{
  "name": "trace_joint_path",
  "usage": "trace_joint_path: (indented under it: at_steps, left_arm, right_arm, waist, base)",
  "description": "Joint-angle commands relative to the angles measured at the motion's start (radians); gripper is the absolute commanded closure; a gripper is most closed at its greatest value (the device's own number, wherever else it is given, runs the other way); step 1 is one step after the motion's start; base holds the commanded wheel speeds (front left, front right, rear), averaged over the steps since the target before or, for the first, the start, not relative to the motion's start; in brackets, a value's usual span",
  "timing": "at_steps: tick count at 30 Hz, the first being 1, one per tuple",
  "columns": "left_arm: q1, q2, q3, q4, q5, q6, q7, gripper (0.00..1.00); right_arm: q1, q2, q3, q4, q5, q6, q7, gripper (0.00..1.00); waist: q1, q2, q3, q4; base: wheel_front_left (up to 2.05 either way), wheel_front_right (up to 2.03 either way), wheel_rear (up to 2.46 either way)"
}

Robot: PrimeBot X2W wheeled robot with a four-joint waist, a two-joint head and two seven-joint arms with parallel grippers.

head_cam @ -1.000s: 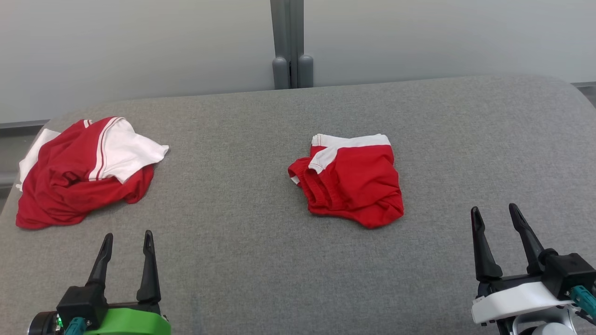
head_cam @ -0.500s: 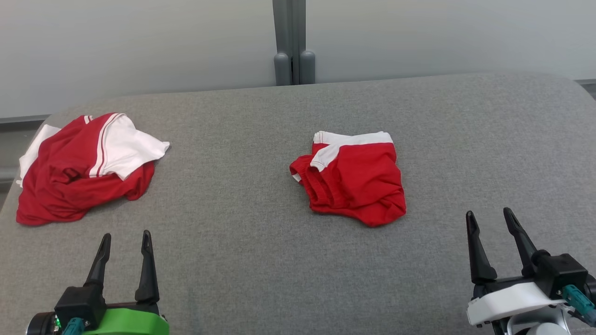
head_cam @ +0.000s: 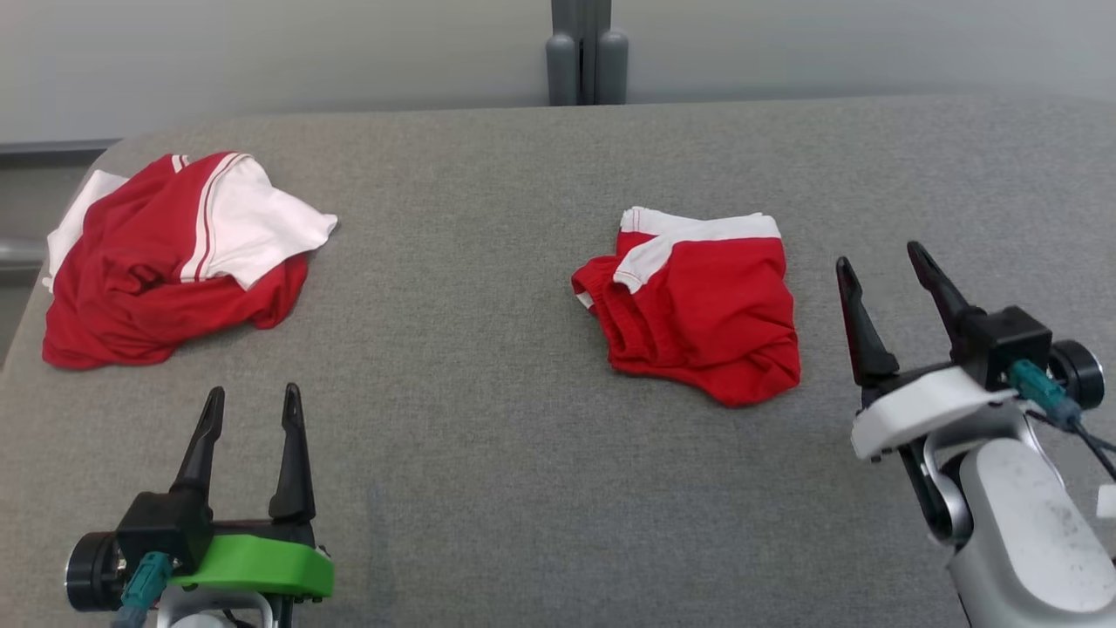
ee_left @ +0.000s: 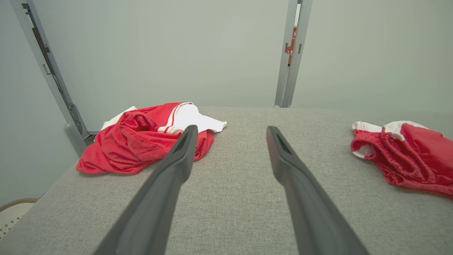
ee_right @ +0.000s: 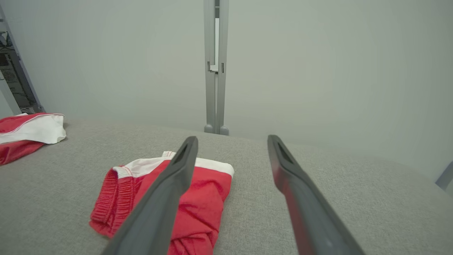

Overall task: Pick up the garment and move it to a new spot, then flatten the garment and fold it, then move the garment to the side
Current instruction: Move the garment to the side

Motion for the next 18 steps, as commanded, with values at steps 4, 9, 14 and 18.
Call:
trace_joint_path:
  at_steps: [4, 9, 14, 18]
  left_arm:
    - [-0.041, -0.001, -0.03, 0.001, -0.018, -0.001, 0.0, 0.0]
    - [-0.084, -0.001, -0.079, 0.005, -0.051, 0.016, 0.0, 0.0]
    - [-0.12, -0.001, -0.113, 0.008, -0.074, 0.028, 0.0, 0.0]
    - [-0.136, -0.001, -0.128, 0.014, -0.088, 0.037, 0.0, 0.0]
  right_arm:
    - [-0.118, -0.02, 0.008, 0.105, -0.014, 0.0, 0.026, 0.0]
    - [-0.217, -0.034, 0.004, 0.254, -0.026, 0.0, 0.035, 0.0]
    - [-0.282, -0.041, 0.001, 0.407, -0.025, 0.0, 0.028, 0.0]
    - [-0.318, -0.016, -0.003, 0.523, 0.005, 0.0, 0.018, 0.0]
  waist:
    - [0.0, 0.0, 0.086, 0.07]
    - [0.0, 0.0, 0.147, 0.116]
    - [0.0, 0.0, 0.191, 0.146]
    - [0.0, 0.0, 0.21, 0.154]
  base:
    - [0.0, 0.0, 0.0]
    - [0.0, 0.0, 0.0]
    - [0.0, 0.0, 0.0]
    - [0.0, 0.0, 0.0]
